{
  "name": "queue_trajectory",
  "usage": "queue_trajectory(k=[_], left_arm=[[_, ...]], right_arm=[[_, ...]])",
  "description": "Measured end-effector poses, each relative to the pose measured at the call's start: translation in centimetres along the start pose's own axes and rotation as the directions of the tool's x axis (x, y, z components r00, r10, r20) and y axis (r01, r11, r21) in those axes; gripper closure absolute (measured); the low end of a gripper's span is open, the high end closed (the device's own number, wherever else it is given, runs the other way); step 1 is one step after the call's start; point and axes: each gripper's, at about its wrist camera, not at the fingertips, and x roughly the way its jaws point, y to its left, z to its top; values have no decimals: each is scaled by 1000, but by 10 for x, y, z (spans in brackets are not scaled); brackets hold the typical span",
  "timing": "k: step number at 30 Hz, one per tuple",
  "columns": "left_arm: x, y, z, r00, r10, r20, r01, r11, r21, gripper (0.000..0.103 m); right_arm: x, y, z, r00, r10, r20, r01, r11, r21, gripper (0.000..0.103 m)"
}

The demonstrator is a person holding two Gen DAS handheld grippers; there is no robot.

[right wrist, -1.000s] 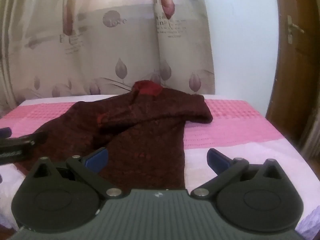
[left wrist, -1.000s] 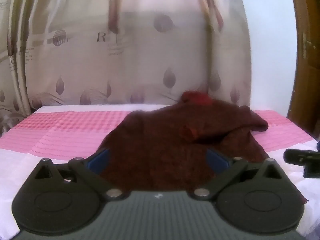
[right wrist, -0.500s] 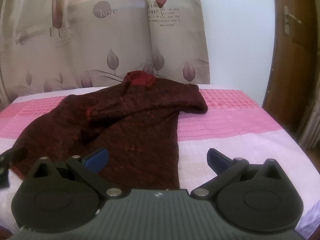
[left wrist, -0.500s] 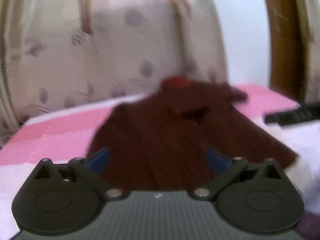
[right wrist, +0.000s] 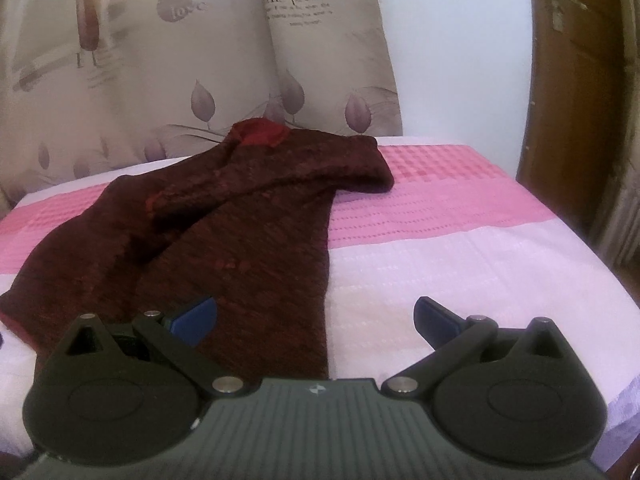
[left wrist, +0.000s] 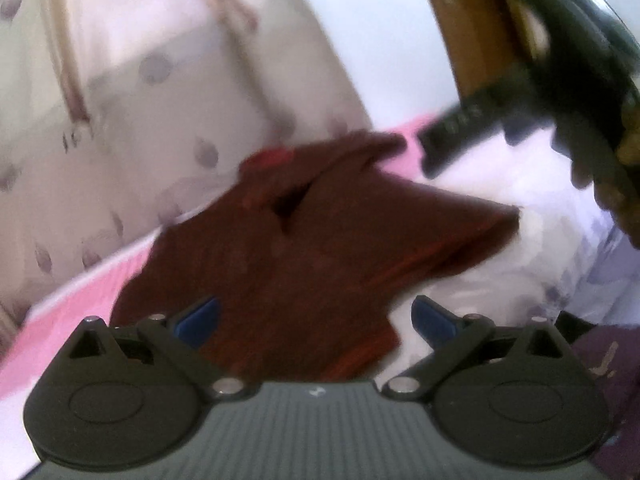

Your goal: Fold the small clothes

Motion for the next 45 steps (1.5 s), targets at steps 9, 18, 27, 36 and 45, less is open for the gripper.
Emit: queue_trajectory(k=[9, 18, 27, 36, 45], left_arm=[[34, -9, -11, 992, 62, -110, -56, 997, 57, 90], [-2, 88, 46, 973, 229, 20, -224, 963, -151, 92], [43, 284, 114, 830, 556, -32, -530, 771, -352, 92], [156, 464, 86, 636, 681, -363, -761, 476, -441, 92], [246, 510, 26, 554, 680, -481, -832, 429, -352, 81]], right_arm=[[1, -5, -2, 1000, 13, -7, -13, 1000, 13, 0], [7, -12, -1, 1000, 8, -17, -8, 999, 36, 0], [23, -17, 11, 999, 31, -27, -30, 998, 63, 0], [44, -14, 28, 998, 42, -46, -40, 999, 37, 0], [67, -16, 31, 997, 36, -71, -34, 999, 24, 0]])
